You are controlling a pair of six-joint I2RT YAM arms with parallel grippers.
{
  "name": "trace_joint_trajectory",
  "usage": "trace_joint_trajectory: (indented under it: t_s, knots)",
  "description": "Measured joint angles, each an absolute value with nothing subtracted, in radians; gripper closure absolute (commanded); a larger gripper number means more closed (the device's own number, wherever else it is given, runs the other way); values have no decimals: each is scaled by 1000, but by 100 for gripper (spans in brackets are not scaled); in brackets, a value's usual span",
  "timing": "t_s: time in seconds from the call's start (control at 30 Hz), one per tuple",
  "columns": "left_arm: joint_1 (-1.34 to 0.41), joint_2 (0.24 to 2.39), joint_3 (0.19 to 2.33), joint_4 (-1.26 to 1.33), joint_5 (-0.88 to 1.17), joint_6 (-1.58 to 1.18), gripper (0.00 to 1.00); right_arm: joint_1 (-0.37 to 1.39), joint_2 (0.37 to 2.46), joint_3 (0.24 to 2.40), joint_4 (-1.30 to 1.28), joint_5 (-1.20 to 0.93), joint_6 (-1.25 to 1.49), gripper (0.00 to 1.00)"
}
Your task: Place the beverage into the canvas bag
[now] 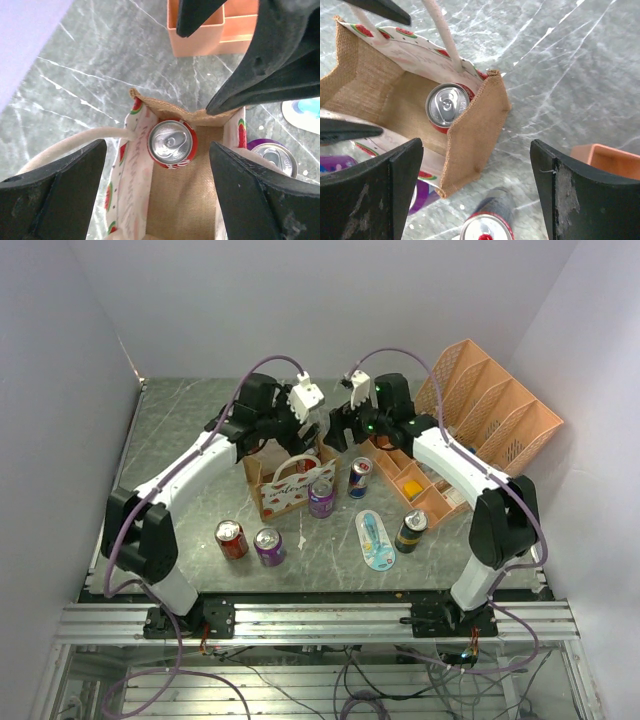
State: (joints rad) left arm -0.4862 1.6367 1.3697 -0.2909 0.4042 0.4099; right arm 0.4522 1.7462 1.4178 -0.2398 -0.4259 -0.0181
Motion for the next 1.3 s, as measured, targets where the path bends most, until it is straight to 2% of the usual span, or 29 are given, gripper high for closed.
trace_joint_trajectory:
  t_s: [0.23, 0.47, 0.73, 0.87, 1.13, 1.3]
  knots:
    - [-486, 1540, 1370, -319, 336, 452, 5, 451, 1645, 1407, -286, -376, -110, 7]
    - [-486, 1430, 1369, -338, 243, 474, 4, 448, 1526, 1287, -350, -326, -209, 6]
    - [-486, 1291, 1370, -372, 198, 484, 4, 448, 1503, 1171, -387, -307, -262, 4]
    - [-486, 1269, 1374, -425, 199, 495, 0, 448, 1517, 1170, -389, -299, -271, 4]
    - [-486, 1203, 1366, -558, 247, 537, 0, 448, 1576, 1155, -380, -291, -279, 17]
    - [-486, 1146, 1333, -612, 331, 574, 1, 448, 1581, 1147, -377, -291, -289, 31]
